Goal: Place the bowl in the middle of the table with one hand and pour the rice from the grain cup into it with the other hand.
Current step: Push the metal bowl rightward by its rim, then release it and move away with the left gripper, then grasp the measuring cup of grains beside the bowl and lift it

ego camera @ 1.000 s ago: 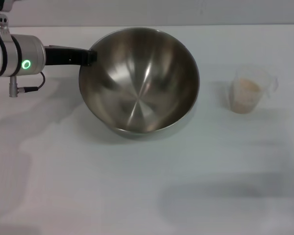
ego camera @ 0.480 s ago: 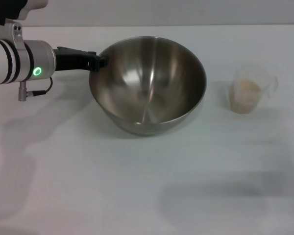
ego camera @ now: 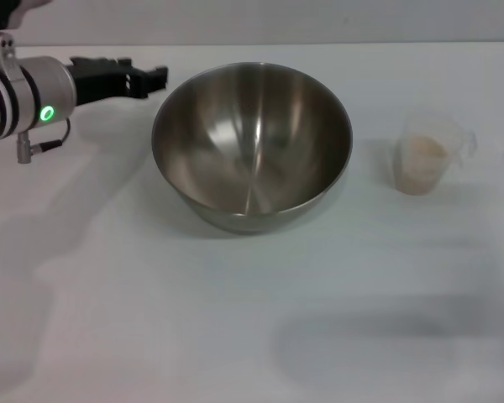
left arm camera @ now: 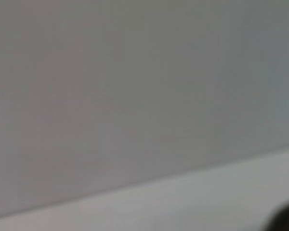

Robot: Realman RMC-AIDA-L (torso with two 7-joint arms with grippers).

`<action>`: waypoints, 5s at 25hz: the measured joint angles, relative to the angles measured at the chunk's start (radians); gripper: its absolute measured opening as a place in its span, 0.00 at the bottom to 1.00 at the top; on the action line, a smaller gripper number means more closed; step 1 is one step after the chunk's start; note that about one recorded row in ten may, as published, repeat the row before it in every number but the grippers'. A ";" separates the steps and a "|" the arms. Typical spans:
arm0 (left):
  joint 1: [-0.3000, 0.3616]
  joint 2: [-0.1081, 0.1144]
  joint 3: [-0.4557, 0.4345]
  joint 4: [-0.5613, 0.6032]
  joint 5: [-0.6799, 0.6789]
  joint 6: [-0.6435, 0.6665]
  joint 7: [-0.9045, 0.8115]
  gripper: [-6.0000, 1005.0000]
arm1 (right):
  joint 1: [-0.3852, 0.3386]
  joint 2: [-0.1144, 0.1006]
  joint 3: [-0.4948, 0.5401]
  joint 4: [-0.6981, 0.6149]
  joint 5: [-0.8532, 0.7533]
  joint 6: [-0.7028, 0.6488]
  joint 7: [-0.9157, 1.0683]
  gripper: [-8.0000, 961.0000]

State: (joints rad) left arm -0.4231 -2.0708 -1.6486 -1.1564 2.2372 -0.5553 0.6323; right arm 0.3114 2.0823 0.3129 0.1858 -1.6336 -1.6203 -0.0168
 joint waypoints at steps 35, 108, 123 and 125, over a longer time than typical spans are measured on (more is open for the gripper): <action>0.085 0.006 0.319 0.137 -0.082 1.008 0.001 0.56 | 0.001 0.001 -0.001 0.008 -0.005 -0.017 0.000 0.74; 0.067 0.007 0.173 0.518 0.650 1.296 -0.721 0.56 | -0.035 0.007 -0.009 0.136 -0.006 0.244 0.001 0.74; 0.056 0.008 0.169 0.517 0.650 1.312 -0.719 0.56 | -0.057 0.007 -0.049 0.173 -0.009 0.280 0.007 0.74; 0.056 0.008 0.169 0.518 0.650 1.313 -0.719 0.56 | -0.066 0.007 -0.050 0.177 -0.009 0.281 0.004 0.74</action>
State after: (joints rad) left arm -0.3676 -2.0631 -1.4798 -0.6383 2.8869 0.7574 -0.0863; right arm 0.2455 2.0892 0.2631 0.3624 -1.6421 -1.3396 -0.0130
